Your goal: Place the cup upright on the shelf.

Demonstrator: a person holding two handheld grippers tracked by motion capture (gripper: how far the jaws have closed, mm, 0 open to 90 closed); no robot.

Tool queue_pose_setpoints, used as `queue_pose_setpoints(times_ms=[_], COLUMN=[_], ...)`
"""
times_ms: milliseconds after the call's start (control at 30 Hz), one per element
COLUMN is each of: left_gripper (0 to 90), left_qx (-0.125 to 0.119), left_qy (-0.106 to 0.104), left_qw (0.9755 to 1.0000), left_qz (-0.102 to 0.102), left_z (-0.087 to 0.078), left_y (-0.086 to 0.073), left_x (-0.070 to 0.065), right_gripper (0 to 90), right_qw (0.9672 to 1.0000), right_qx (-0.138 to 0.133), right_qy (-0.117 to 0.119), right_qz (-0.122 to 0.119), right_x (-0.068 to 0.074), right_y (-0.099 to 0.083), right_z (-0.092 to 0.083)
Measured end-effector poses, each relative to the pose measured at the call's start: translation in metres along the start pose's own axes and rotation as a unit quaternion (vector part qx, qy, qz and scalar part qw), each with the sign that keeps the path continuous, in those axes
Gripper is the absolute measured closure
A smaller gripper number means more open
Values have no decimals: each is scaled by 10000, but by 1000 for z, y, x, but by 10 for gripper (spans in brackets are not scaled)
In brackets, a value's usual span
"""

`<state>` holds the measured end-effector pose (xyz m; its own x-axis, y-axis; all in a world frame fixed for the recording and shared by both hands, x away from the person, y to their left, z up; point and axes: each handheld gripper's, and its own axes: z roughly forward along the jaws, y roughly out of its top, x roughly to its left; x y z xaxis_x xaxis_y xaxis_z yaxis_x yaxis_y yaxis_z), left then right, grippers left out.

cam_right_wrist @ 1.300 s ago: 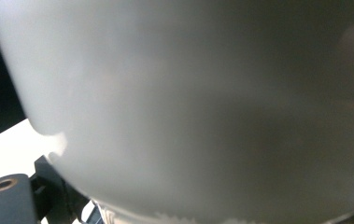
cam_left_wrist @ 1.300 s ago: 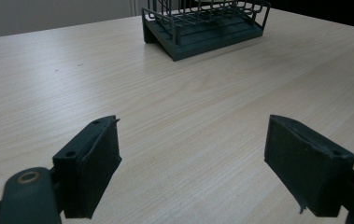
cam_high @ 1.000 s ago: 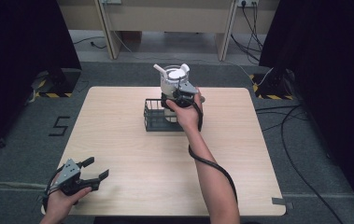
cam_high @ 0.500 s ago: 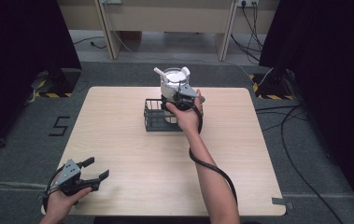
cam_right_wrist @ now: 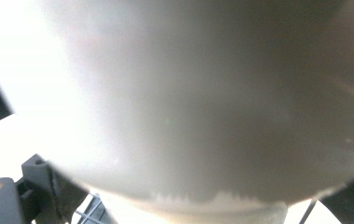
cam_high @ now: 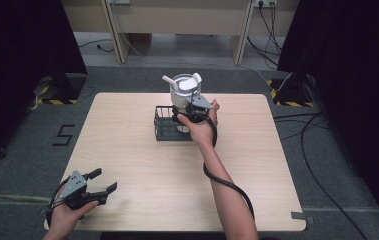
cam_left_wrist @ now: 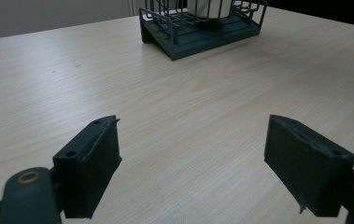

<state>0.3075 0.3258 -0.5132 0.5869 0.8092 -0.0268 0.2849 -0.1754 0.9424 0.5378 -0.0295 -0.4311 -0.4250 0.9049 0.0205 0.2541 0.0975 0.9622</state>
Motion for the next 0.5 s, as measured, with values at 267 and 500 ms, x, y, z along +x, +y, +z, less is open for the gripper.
queue_pose_setpoints(times_ms=[267,500], left_gripper=[173,174], left_qx=[-3,-5], left_qy=[1,5], left_qw=[10000,10000], left_qz=[2,7], left_z=[0,0], left_y=[0,0], left_x=[0,0], right_gripper=[61,67], right_qw=[10000,10000], right_qx=[-62,-52], right_qy=[0,-1], right_qz=[2,-44], right_x=[1,3], right_y=[1,2], right_z=[-8,-15])
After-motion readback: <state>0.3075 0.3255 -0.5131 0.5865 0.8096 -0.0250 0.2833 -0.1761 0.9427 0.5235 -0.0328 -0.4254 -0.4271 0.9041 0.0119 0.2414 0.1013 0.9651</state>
